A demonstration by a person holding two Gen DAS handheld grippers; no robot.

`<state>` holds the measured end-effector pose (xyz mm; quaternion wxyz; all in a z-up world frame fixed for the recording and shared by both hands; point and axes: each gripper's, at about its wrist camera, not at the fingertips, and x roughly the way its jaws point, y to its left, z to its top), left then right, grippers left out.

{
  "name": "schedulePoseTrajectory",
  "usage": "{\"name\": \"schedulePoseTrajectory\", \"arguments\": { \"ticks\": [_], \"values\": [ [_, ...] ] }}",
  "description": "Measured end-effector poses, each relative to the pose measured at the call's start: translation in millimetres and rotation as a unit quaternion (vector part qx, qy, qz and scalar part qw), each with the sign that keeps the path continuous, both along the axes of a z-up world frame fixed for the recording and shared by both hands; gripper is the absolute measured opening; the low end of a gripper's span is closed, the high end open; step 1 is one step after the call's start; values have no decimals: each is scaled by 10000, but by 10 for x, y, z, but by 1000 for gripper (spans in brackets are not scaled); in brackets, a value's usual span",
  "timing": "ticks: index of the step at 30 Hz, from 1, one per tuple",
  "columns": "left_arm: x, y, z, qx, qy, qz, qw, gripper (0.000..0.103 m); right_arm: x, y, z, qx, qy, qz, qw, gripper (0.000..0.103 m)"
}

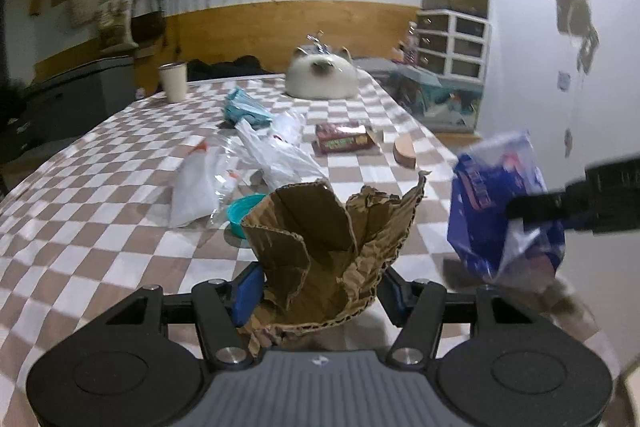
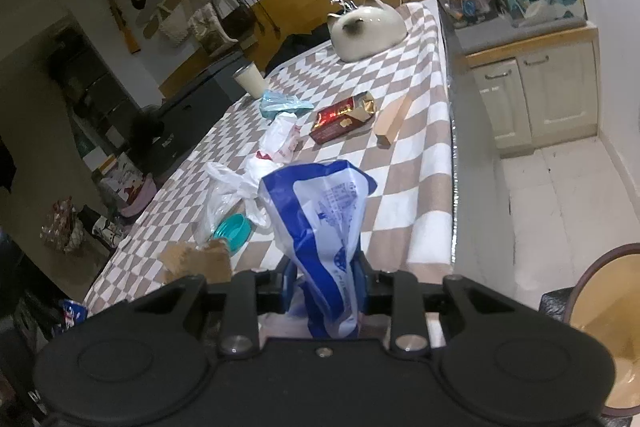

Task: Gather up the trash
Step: 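Lift the cardboard with the left gripper while the right lifts the blue-white bag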

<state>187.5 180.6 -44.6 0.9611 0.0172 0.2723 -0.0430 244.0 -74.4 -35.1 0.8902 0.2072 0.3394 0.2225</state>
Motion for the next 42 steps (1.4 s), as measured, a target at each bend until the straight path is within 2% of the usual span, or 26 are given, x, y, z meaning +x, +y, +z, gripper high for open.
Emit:
{"name": "schedulePoseTrajectory", "arguments": {
  "ticks": [1,2,5,11,15,16,18,20,23,25,35,39,42],
  "values": [
    [-37,-18,24,-30,-18,48,10000,52,-43,-21,14,-31,-40,10,10000,30],
    [-77,-33,46,-62,-21,119,9999,38,-87,-41,28,-66,-80,19,9999,30],
    [-166,-53,93,-218,-9,349,9992,27,-209,-90,66,-178,-197,36,9996,30],
    [-300,-134,38,-191,43,417,9989,27,-428,-180,100,-348,-346,103,9987,30],
    [-364,-192,14,-199,14,297,9994,28,-551,-212,75,-389,-355,146,9985,30],
    [-375,-218,8,-162,-13,272,9995,29,-574,-217,75,-396,-361,159,9984,30],
    [-364,-256,-5,-3,-59,250,9997,37,-613,-219,85,-403,-380,168,9983,30],
    [-355,-286,-15,125,-104,260,9995,53,-647,-224,99,-400,-401,173,9982,30],
    [-342,-269,-29,136,-102,206,9996,68,-683,-232,123,-432,-455,170,9979,30],
    [-326,-253,-46,164,-96,109,9998,72,-692,-238,133,-454,-473,160,9977,30],
    [-202,-274,-224,163,-15,-74,9998,72,-672,-211,112,-490,-435,177,9977,30],
    [-125,-283,-277,36,97,-102,9999,73,-662,-190,91,-508,-395,174,9978,30],
    [-81,-278,-261,-74,92,-25,9999,82,-648,-188,75,-507,-365,174,9979,30]
  ]
}}
